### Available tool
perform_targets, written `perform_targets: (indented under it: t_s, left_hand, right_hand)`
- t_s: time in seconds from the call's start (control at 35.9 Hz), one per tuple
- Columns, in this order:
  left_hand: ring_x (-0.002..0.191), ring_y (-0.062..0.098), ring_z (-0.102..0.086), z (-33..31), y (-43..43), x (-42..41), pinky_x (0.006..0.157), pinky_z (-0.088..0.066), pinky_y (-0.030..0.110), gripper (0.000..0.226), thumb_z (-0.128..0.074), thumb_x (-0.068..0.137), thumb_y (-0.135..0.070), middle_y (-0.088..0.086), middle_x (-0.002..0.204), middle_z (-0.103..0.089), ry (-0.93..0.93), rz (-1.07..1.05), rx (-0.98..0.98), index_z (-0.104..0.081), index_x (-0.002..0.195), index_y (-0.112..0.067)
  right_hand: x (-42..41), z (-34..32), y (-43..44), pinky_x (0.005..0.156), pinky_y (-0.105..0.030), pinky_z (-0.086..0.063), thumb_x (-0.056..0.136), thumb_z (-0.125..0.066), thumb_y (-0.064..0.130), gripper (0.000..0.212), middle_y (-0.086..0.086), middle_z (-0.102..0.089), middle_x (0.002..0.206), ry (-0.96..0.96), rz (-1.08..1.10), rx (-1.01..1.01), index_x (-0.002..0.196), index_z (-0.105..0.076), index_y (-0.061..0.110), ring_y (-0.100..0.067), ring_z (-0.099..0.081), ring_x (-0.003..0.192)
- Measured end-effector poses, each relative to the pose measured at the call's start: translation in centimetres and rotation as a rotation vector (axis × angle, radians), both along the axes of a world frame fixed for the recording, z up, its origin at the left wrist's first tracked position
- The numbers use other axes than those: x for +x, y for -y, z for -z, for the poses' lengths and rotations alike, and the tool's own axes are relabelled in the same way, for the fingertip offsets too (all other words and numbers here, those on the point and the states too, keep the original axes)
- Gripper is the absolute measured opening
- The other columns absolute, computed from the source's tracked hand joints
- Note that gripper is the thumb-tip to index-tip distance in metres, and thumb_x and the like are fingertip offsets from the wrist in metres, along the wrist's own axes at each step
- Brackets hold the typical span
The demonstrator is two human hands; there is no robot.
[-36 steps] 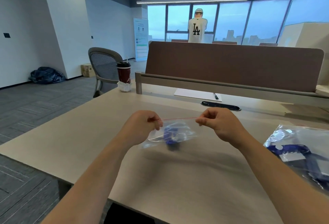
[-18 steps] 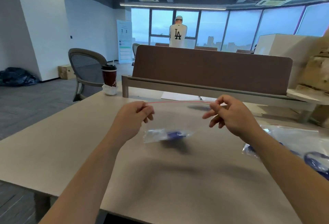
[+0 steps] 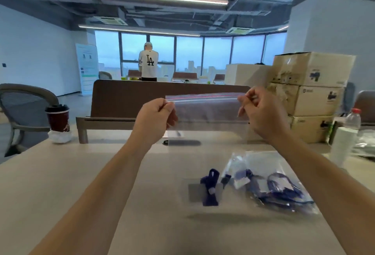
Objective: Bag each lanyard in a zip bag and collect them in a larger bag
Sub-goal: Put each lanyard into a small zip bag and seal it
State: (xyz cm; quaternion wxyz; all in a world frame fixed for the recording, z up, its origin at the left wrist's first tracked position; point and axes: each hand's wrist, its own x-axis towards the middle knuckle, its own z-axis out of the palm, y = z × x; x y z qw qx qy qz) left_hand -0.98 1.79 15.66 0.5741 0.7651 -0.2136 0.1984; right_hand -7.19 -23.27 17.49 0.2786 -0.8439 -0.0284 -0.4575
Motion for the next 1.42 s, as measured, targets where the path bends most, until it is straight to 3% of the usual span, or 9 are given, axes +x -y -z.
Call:
perform_targets:
  t_s: [0.11, 0.28, 0.61, 0.72, 0.89, 1.09, 1.2, 1.31, 1.42]
  left_hand:
    - [0.055, 0.016, -0.059, -0.5, 4.3, 0.9, 0.060, -0.052, 0.035, 0.031, -0.047, 0.103, -0.016, 0.006, 0.066, -0.069, -0.041, 0.081, -0.051, -0.064, 0.081, -0.002]
    - [0.053, 0.014, -0.058, 0.8, 11.3, 3.3, 0.055, -0.050, 0.031, 0.034, -0.046, 0.103, -0.018, 0.002, 0.063, -0.068, -0.075, 0.108, 0.022, -0.063, 0.075, -0.010]
    - [0.058, 0.019, -0.058, 9.2, 24.6, 15.0, 0.055, -0.043, 0.026, 0.033, -0.045, 0.098, -0.018, 0.002, 0.065, -0.068, -0.255, 0.145, 0.222, -0.063, 0.073, -0.008]
    - [0.068, 0.033, -0.059, 12.8, 27.9, 19.5, 0.062, -0.048, 0.037, 0.030, -0.046, 0.092, -0.016, 0.015, 0.073, -0.066, -0.287, 0.111, 0.375, -0.064, 0.074, 0.000]
    - [0.056, 0.014, -0.045, 16.5, 30.7, 21.9, 0.053, -0.032, 0.030, 0.032, -0.053, 0.088, -0.011, -0.005, 0.057, -0.048, -0.349, 0.166, 0.436, -0.045, 0.057, -0.015]
    - [0.072, 0.022, -0.065, 17.2, 32.0, 23.0, 0.065, -0.052, 0.032, 0.006, -0.063, 0.077, -0.017, 0.001, 0.076, -0.069, -0.709, 0.126, 0.579, -0.066, 0.072, -0.016]
    - [0.075, 0.028, -0.065, 16.6, 32.7, 23.2, 0.066, -0.052, 0.032, 0.016, -0.065, 0.072, -0.028, 0.002, 0.074, -0.067, -0.808, 0.123, 0.654, -0.061, 0.071, -0.012]
    - [0.086, 0.036, -0.067, 16.7, 33.5, 23.6, 0.065, -0.052, 0.036, 0.034, -0.060, 0.064, -0.033, 0.017, 0.082, -0.068, -0.853, 0.109, 0.745, -0.064, 0.082, -0.005]
    - [0.074, 0.031, -0.066, 16.1, 33.7, 23.9, 0.052, -0.040, 0.028, 0.031, -0.063, 0.071, -0.024, 0.013, 0.075, -0.068, -0.900, 0.121, 0.757, -0.068, 0.084, 0.004]
  right_hand:
    - [-1.4, -1.1, 3.5, 0.053, -0.023, -0.037, 0.099, -0.055, 0.034, 0.020, 0.006, -0.066, 0.061, -0.024, 0.090, 0.015, 0.082, -0.054, 0.023, -0.004, -0.058, 0.056]
    - [-0.7, -0.3, 9.3, 0.056, -0.030, -0.045, 0.096, -0.058, 0.033, 0.021, 0.002, -0.066, 0.065, -0.070, 0.207, 0.064, 0.077, -0.051, 0.026, -0.013, -0.060, 0.061]
    - [9.9, 7.5, 20.5, 0.061, -0.037, -0.055, 0.097, -0.054, 0.035, 0.018, -0.003, -0.065, 0.076, -0.517, 0.466, 0.119, 0.091, -0.058, 0.019, -0.022, -0.062, 0.067]
    - [12.8, 10.5, 22.9, 0.070, -0.040, -0.055, 0.097, -0.053, 0.031, 0.018, -0.003, -0.064, 0.085, -0.688, 0.542, 0.070, 0.090, -0.059, 0.016, -0.025, -0.062, 0.078]
    - [14.7, 12.7, 24.3, 0.063, -0.028, -0.037, 0.098, -0.053, 0.035, 0.018, 0.002, -0.061, 0.081, -0.835, 0.576, 0.087, 0.087, -0.057, 0.022, -0.016, -0.053, 0.070]
    - [15.1, 12.4, 24.0, 0.064, -0.032, -0.044, 0.102, -0.042, 0.030, 0.015, 0.003, -0.056, 0.078, -1.011, 0.627, 0.081, 0.089, -0.042, 0.024, -0.024, -0.056, 0.074]
    - [15.3, 11.6, 23.5, 0.075, -0.032, -0.048, 0.099, -0.051, 0.029, 0.011, -0.001, -0.064, 0.090, -1.057, 0.604, 0.324, 0.103, -0.055, 0.019, -0.025, -0.062, 0.088]
    - [15.5, 11.1, 23.5, 0.085, -0.028, -0.045, 0.092, -0.061, 0.021, 0.033, -0.006, -0.068, 0.112, -1.099, 0.592, 0.594, 0.124, -0.056, 0.017, -0.024, -0.062, 0.107]
    - [15.3, 11.1, 23.7, 0.091, -0.026, -0.043, 0.092, -0.062, 0.026, 0.033, -0.003, -0.067, 0.114, -1.132, 0.633, 0.594, 0.123, -0.059, 0.014, -0.021, -0.060, 0.110]
